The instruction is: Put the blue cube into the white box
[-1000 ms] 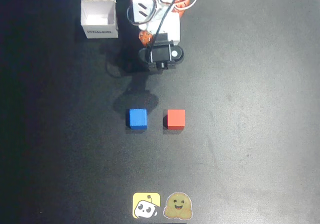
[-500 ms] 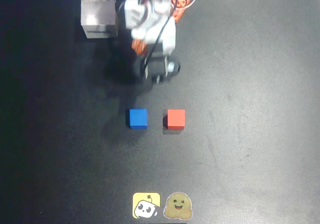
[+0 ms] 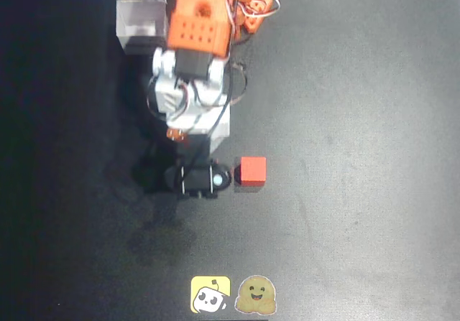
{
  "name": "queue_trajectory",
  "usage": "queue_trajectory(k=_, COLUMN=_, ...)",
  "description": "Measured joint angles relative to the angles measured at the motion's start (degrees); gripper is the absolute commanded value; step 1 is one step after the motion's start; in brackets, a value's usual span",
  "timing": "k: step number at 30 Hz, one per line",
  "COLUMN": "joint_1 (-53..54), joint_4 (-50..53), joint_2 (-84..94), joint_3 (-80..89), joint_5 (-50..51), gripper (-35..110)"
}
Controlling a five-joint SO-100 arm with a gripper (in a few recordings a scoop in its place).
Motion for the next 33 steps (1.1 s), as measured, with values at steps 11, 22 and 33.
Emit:
queue_trajectory(k=11, joint_1=-0.18, joint_4=-1.67, joint_2=-2.90, joint_3=-1.85, joint_5=1.41, gripper=27)
queue_trajectory(k=22, joint_1=-3.60, joint_4=-4.22, joint_2=-5.71, joint_3=-2.02, joint_5=4.83, gripper=28)
queue_trajectory(k=33, joint_1=-3.96, joint_4=-10.46, joint_2=-11.16, joint_3=-1.85, joint_5=4.57, gripper=26)
